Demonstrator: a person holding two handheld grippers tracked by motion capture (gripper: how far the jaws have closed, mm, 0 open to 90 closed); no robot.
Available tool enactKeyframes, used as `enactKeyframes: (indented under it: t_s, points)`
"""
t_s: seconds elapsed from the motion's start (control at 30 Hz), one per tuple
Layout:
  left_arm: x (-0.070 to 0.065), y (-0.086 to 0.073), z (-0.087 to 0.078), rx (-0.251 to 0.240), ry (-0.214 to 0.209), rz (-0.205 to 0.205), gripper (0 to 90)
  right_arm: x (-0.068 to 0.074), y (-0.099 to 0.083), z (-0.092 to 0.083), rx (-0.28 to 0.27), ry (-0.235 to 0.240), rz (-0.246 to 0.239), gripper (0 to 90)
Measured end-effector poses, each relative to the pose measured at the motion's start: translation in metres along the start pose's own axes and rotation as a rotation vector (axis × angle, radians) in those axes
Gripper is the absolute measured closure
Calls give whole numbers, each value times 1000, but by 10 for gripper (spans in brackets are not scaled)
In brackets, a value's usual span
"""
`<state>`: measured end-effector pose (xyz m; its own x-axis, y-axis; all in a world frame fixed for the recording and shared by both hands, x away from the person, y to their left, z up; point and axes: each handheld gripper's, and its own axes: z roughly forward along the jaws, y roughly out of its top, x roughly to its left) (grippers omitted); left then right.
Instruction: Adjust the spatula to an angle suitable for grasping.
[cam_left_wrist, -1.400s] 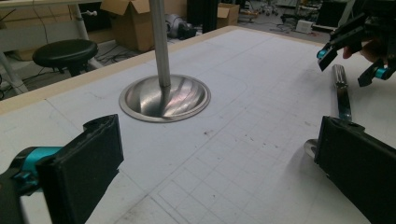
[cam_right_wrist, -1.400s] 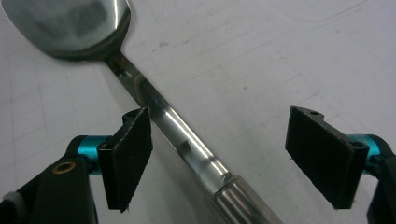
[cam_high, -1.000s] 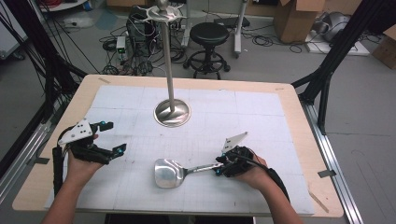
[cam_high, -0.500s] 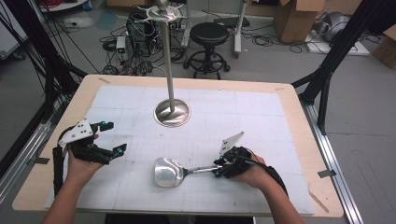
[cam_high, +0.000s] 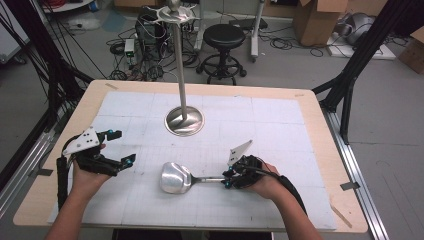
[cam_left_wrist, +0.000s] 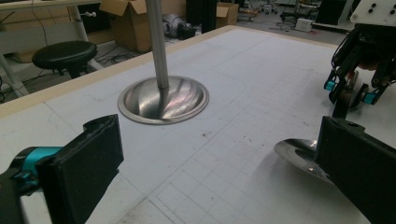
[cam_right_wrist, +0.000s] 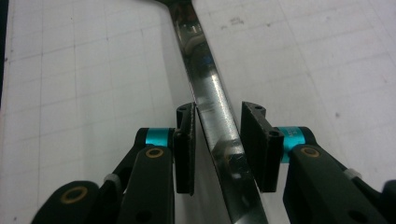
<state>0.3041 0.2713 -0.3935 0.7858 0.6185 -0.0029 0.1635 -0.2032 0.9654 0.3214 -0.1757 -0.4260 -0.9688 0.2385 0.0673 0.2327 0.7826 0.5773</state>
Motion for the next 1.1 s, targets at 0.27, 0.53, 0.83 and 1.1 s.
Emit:
enactKeyframes:
  t_s: [0.27,0.53,0.83,1.1]
  points:
    - [1,1,-3,-7,4,-2,17,2,26,18,-4,18,-36,738]
    - [2,2,-5,-20,9,-6,17,-6,51,35,7,24,-52,738]
    - [2,2,-6,-25,10,-5,17,-7,87,60,10,31,-100,738]
    - [2,2,-6,-24,9,-4,17,-4,115,80,7,44,-133,738]
